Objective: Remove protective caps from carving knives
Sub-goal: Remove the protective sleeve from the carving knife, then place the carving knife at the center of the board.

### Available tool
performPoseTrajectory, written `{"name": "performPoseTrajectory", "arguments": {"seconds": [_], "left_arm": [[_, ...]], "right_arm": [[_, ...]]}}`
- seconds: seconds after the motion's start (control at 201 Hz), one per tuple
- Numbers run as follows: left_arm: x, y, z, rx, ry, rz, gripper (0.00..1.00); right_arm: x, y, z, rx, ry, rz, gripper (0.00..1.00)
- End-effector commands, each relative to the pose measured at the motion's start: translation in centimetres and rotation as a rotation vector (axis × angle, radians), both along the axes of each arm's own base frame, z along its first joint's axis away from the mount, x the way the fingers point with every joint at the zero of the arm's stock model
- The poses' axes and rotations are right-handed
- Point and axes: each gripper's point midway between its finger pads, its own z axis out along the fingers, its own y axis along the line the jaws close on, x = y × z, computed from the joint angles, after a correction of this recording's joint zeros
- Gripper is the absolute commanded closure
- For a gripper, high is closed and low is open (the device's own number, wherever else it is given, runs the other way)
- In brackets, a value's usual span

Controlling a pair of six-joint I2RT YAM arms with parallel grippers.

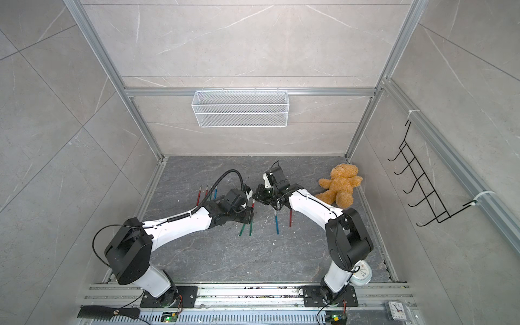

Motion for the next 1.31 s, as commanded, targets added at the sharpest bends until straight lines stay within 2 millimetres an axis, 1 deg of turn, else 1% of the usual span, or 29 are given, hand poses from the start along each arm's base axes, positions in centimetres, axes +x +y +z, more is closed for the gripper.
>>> {"name": "performPoseTrajectory", "arguments": {"seconds": [0.0, 0.364, 0.449, 0.548, 0.623, 0.678, 0.778, 0.987, 1.087, 1.146, 1.256, 1.301], "left_arm": [[-3.8, 0.5, -1.3, 0.036, 0.115, -0.063, 1.0], [-4.1, 0.8, -1.7, 0.048, 0.111, -0.053, 1.0], [-3.9, 1.1, -1.0, 0.047, 0.088, -0.048, 1.0], [-3.5, 1.9, -0.1, 0.068, 0.045, -0.032, 1.0], [-3.0, 2.6, 0.3, 0.088, 0.028, -0.009, 1.0], [-2.5, 3.2, 0.4, 0.098, 0.021, 0.017, 1.0], [-1.2, 4.9, 0.7, 0.1, 0.025, 0.094, 1.0], [1.7, 9.0, 2.2, 0.144, 0.029, 0.231, 1.0], [3.1, 10.8, 2.9, 0.149, 0.046, 0.296, 1.0], [4.0, 11.7, 3.0, 0.155, 0.066, 0.326, 1.0], [5.3, 12.9, 2.2, 0.209, 0.109, 0.361, 1.0], [5.7, 13.1, 1.7, 0.215, 0.129, 0.366, 1.0]], "right_arm": [[4.6, -0.8, 3.7, 0.042, -0.149, -0.097, 1.0], [6.0, -1.3, 4.0, 0.048, -0.131, -0.142, 1.0], [6.3, -1.8, 4.0, 0.025, -0.135, -0.154, 1.0], [6.6, -3.1, 4.0, 0.015, -0.136, -0.176, 1.0], [6.4, -3.4, 4.3, 0.013, -0.149, -0.175, 1.0], [6.1, -3.4, 4.7, 0.012, -0.157, -0.164, 1.0], [5.1, -3.8, 5.4, 0.014, -0.178, -0.151, 1.0], [2.5, -4.9, 5.8, 0.004, -0.202, -0.126, 1.0], [1.2, -5.4, 5.5, -0.003, -0.208, -0.113, 1.0], [0.5, -5.4, 5.0, -0.005, -0.202, -0.097, 1.0], [-0.8, -5.5, 3.5, -0.028, -0.186, -0.071, 1.0], [-1.3, -5.5, 3.1, -0.033, -0.194, -0.057, 1.0]]}}
